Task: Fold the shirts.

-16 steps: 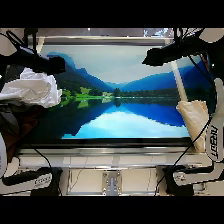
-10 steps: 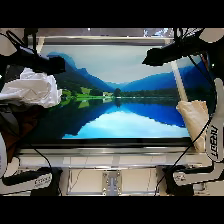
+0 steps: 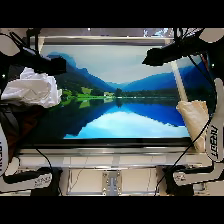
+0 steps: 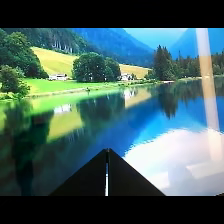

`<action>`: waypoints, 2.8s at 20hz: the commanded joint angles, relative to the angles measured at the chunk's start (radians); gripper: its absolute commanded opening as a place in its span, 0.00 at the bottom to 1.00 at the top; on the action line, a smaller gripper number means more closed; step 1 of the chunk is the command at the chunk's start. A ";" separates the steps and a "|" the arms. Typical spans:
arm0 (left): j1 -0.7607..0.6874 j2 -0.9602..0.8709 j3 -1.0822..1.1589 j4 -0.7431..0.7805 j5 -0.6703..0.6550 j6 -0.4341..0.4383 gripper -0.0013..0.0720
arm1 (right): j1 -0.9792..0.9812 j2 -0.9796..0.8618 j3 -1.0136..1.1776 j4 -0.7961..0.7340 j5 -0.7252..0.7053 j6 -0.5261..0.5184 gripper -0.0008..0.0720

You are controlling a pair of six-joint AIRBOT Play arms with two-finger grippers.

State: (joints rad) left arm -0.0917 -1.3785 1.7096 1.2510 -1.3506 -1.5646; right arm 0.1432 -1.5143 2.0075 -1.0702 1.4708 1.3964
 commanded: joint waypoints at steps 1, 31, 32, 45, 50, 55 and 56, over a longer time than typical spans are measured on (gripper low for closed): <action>0.000 -0.026 0.000 0.000 -0.002 0.000 0.03 | 0.001 0.001 0.000 0.000 0.000 0.000 0.04; 0.212 -0.605 0.106 0.605 0.440 -0.127 0.49 | 0.001 0.001 0.000 0.000 -0.085 0.000 0.45; 0.212 -0.604 0.106 0.635 0.454 -0.126 0.03 | 0.001 0.001 0.000 0.001 -0.085 0.000 0.45; 0.027 -0.079 0.106 0.378 0.363 -0.122 0.03 | 0.001 0.092 0.051 0.003 -0.047 0.000 0.45; -0.257 0.028 0.104 0.307 0.208 -0.092 0.03 | 0.000 0.309 0.051 -0.014 -0.031 0.000 0.45; -0.502 -0.069 0.093 0.338 0.138 -0.070 0.07 | 0.001 0.491 0.051 -0.113 -0.031 -0.002 0.45; -0.528 -0.086 0.093 0.409 0.183 -0.048 0.29 | 0.000 0.513 0.051 -0.144 -0.031 -0.003 0.45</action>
State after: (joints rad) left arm -0.5079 -1.4261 1.8042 1.5848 -1.1759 -1.6485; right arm 0.1432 -1.0874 2.0583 -1.1400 1.4403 1.3956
